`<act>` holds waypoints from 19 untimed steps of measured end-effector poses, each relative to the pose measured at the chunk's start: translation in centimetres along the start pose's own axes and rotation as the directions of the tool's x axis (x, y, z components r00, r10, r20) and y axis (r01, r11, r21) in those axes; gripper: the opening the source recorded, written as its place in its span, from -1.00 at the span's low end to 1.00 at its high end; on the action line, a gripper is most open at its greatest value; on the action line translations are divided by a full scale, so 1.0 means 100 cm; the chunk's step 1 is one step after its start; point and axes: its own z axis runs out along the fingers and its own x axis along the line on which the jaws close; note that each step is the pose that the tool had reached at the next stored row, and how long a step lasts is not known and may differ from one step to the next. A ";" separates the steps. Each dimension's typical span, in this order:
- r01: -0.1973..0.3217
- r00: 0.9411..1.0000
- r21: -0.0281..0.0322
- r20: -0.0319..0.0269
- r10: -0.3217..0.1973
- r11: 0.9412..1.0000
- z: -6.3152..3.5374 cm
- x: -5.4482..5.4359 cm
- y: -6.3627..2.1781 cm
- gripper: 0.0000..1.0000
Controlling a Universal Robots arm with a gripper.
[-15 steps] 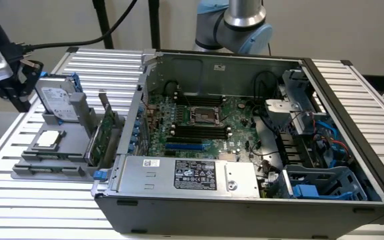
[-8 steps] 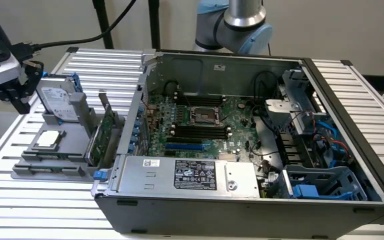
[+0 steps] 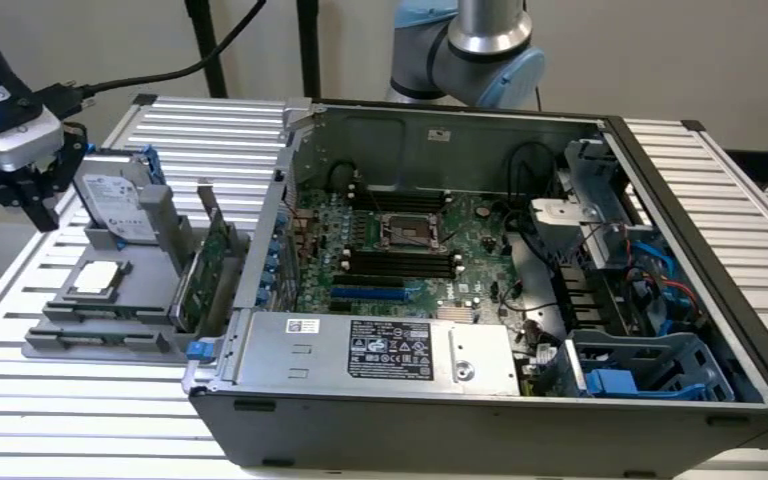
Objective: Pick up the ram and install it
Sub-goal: 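Reach for the ram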
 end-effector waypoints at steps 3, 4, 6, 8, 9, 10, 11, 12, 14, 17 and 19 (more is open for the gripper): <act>0.054 0.999 -0.001 -0.007 -0.054 0.999 0.0014 0.000 -0.0001 -1.00; 0.072 0.997 -0.002 -0.009 -0.072 0.997 0.0018 0.000 -0.0001 -1.00; 0.109 0.994 -0.003 -0.013 -0.109 0.994 0.0028 0.000 -0.0001 -1.00; 0.145 0.989 -0.005 -0.017 -0.145 0.989 0.0037 0.000 -0.0002 -1.00; 0.163 0.986 -0.005 -0.019 -0.163 0.987 0.0042 0.000 -0.0002 -1.00; 0.180 0.983 -0.006 -0.021 -0.180 0.984 0.0047 0.000 -0.0002 -1.00; 0.198 0.980 -0.007 -0.023 -0.198 0.980 0.0052 0.000 -0.0003 -1.00; 0.216 0.976 -0.008 -0.026 -0.216 0.976 0.0056 0.000 -0.0003 -1.00; 0.251 0.967 -0.010 -0.030 -0.251 0.968 0.0065 0.000 -0.0003 -1.00; 0.303 0.952 -0.013 -0.035 -0.303 0.953 0.0079 0.000 -0.0004 -1.00; 0.337 0.941 -0.015 -0.039 -0.337 0.941 0.0089 0.000 -0.0005 -1.00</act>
